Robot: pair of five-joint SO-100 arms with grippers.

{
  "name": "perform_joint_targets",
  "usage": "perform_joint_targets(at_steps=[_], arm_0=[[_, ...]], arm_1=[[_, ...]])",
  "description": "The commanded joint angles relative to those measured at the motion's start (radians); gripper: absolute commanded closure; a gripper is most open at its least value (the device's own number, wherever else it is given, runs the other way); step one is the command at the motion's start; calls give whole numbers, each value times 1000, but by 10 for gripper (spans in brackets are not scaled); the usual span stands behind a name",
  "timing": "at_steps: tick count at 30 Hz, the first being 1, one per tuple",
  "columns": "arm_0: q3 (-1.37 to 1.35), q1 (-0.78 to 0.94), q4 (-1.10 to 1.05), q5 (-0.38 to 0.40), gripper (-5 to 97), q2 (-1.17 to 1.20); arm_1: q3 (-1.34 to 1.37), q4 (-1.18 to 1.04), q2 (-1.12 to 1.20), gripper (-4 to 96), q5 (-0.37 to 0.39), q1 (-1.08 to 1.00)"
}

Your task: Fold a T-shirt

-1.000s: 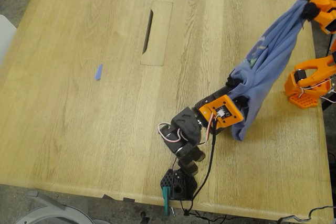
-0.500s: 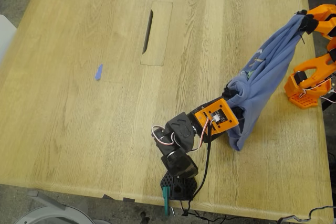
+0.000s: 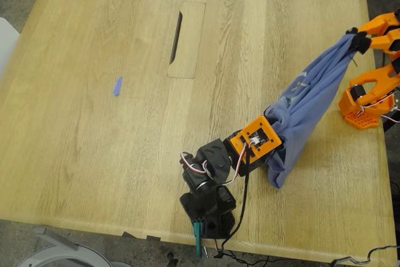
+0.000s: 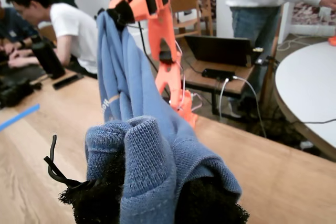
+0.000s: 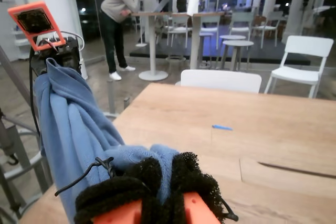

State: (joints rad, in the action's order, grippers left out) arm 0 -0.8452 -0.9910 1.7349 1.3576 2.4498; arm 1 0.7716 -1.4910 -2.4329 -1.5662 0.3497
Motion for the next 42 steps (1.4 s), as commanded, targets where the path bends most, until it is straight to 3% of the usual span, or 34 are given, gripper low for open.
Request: perform_joint_targets(at_steps=[1,18,33,42], arm_0=[[-75,9,25,26,920,156],[-485,212,58,55,920,416],[-979,411,15,110,920,758],[-1204,669,-40,109,920,841]], arm_1=[[23,-9,-74,913,6,3],[351,-117,-181,914,12,-92],[841,83,-238,914,3,-291],[1127,221,-232,914,12,-417]])
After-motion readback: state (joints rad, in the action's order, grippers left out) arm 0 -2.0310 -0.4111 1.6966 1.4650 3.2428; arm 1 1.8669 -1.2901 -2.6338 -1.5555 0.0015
